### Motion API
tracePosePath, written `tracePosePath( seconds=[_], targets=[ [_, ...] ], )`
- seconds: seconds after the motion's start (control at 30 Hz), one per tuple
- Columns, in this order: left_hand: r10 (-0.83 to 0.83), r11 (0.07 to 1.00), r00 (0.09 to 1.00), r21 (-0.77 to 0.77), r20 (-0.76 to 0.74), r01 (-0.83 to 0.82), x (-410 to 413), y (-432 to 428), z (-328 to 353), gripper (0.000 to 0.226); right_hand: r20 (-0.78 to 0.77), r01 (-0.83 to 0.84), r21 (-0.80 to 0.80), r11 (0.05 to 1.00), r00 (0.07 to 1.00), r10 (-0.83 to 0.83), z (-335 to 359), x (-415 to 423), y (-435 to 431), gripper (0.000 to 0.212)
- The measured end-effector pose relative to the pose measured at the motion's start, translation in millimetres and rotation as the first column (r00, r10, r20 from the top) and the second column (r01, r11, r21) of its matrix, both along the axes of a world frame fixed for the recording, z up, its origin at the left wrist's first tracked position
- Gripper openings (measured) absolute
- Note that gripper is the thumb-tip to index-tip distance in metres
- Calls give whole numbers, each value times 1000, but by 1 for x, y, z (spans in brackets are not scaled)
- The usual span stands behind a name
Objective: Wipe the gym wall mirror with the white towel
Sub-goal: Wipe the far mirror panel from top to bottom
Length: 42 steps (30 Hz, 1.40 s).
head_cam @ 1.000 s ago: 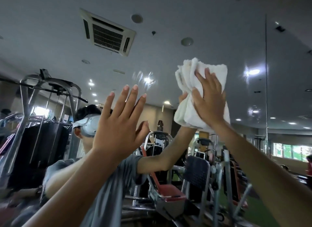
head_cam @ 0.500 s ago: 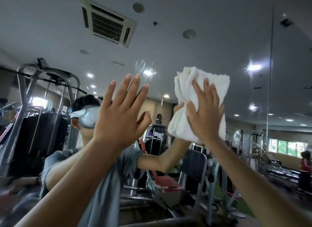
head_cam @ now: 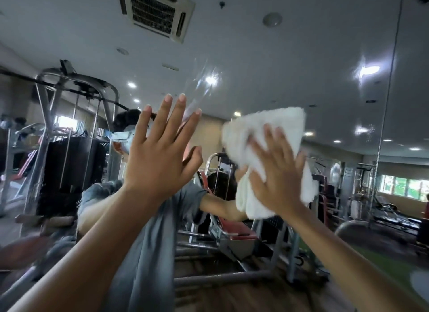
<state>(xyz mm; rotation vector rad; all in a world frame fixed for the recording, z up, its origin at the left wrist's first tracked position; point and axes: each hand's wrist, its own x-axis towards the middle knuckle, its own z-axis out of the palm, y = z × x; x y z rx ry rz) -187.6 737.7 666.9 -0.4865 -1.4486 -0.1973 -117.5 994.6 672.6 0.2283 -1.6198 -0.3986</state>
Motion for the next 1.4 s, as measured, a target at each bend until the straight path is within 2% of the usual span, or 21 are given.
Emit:
tracePosePath(
  seconds=[0.07,0.13,0.23,0.3,0.33,0.37,0.43,0.5,0.53,0.57,0.63,0.7,0.73,0.83,0.9,0.97,1.07,1.13,1.2,1.3,1.4],
  targets=[
    [-1,1000,1000,4,6,1,0,-1,-6,62,126,-14,416,909,991,-42,-11,9,20,60],
    [3,1000,1000,-8,25,-2,0,-3,-12,64,177,-15,548,836,979,-98,6,17,45,64],
    [-4,1000,999,-14,42,5,1,-3,-15,65,71,26,119,993,997,-34,29,21,49,64],
    [-13,1000,999,-10,47,14,2,-2,-14,65,-33,-42,-238,970,999,35,21,14,26,62],
    [-18,1000,998,-8,52,19,2,-1,-14,65,-57,-43,-289,956,998,28,9,9,14,61],
    [-20,1000,998,-3,54,21,2,-2,-15,65,-50,-23,-236,971,999,12,-4,5,5,60],
    [-15,1000,999,-2,52,15,1,-2,-16,65,44,17,145,989,999,-23,-30,5,8,56],
    [-5,1000,999,-12,52,6,1,-3,-15,65,148,-10,468,884,987,-67,-23,16,31,55],
    [-2,1000,999,-13,51,3,1,-2,-15,65,166,-15,491,871,983,-77,-14,19,43,58],
    [2,1000,999,-11,46,-2,1,-2,-16,65,149,2,422,907,986,-71,-3,19,51,62],
    [10,1000,999,-5,38,-10,1,0,-16,64,58,32,49,998,998,-35,14,20,48,63],
    [4,1000,1000,-5,25,-4,0,-1,-16,64,-31,1,-263,965,999,-9,14,14,25,62],
    [-4,1000,1000,-5,16,4,0,-2,-16,63,-56,-6,-295,955,998,-11,7,9,13,62],
    [-25,1000,1000,-12,14,25,1,-4,-15,63,42,43,42,998,998,-45,-33,6,8,63],
    [-26,999,999,-24,40,27,2,-4,-15,64,135,60,358,932,984,-116,-50,18,29,66],
    [-15,1000,998,-26,60,16,3,-4,-16,64,168,81,442,894,971,-171,-44,28,50,71],
    [-5,1000,998,-24,62,6,2,-4,-16,65,113,122,89,989,985,-132,-19,29,53,66],
    [-11,1000,999,-25,50,13,1,-4,-17,64,17,45,-257,965,999,-41,-9,22,32,61],
    [-5,1000,999,-20,41,5,1,-5,-24,64,-68,-8,-386,923,997,-20,-16,9,3,60],
    [7,1000,999,-27,47,-6,0,-9,-49,64,23,35,-73,997,999,-34,-62,3,-12,58],
    [6,999,999,-47,40,-4,0,-19,-69,64,201,5,464,886,973,-110,-94,18,20,63]
  ],
)
